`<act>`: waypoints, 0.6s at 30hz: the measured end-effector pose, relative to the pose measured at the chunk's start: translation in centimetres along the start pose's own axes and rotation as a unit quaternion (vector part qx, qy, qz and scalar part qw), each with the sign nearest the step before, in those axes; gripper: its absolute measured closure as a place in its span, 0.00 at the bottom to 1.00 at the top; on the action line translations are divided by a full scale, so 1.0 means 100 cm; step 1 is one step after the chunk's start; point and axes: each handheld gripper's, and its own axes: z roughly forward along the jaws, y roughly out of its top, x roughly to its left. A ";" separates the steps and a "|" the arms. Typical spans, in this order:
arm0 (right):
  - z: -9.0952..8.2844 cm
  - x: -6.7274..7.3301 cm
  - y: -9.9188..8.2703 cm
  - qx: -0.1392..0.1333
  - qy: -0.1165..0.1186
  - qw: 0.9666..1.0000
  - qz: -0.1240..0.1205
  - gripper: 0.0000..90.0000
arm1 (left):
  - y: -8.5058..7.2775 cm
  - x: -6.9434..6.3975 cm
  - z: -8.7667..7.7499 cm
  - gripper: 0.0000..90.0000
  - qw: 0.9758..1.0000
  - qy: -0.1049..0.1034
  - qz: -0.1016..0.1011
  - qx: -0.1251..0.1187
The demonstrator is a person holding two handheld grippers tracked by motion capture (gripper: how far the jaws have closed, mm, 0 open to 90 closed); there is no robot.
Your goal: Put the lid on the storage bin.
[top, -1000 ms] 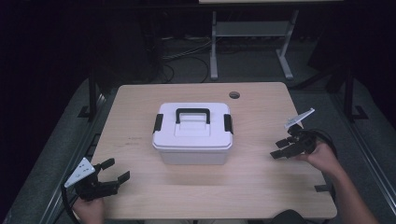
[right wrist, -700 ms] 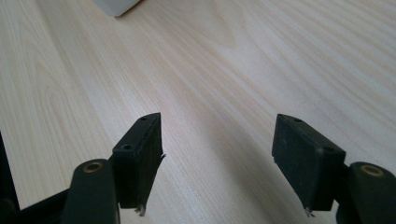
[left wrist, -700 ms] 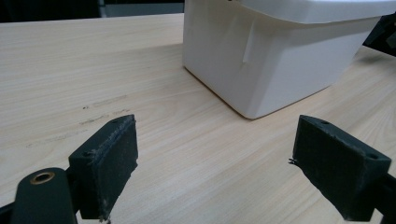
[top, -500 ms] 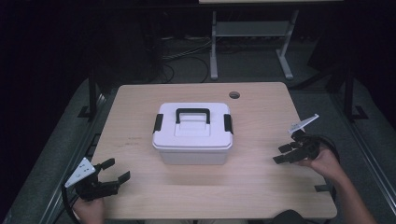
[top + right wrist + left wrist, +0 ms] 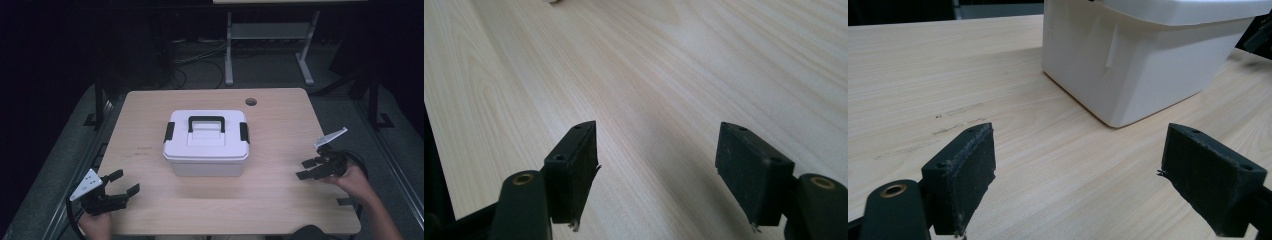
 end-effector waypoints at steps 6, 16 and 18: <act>-0.001 0.001 -0.008 -0.006 0.002 1.000 0.005 0.36 | 0.000 0.000 0.000 0.15 1.000 0.000 0.002 0.001; -0.002 0.003 -0.020 -0.012 0.004 1.000 0.013 0.36 | 0.000 -0.001 0.000 0.15 1.000 0.000 0.002 0.002; -0.002 0.003 -0.022 -0.013 0.006 1.000 0.014 0.35 | 0.000 -0.001 0.000 0.15 1.000 0.000 0.002 0.002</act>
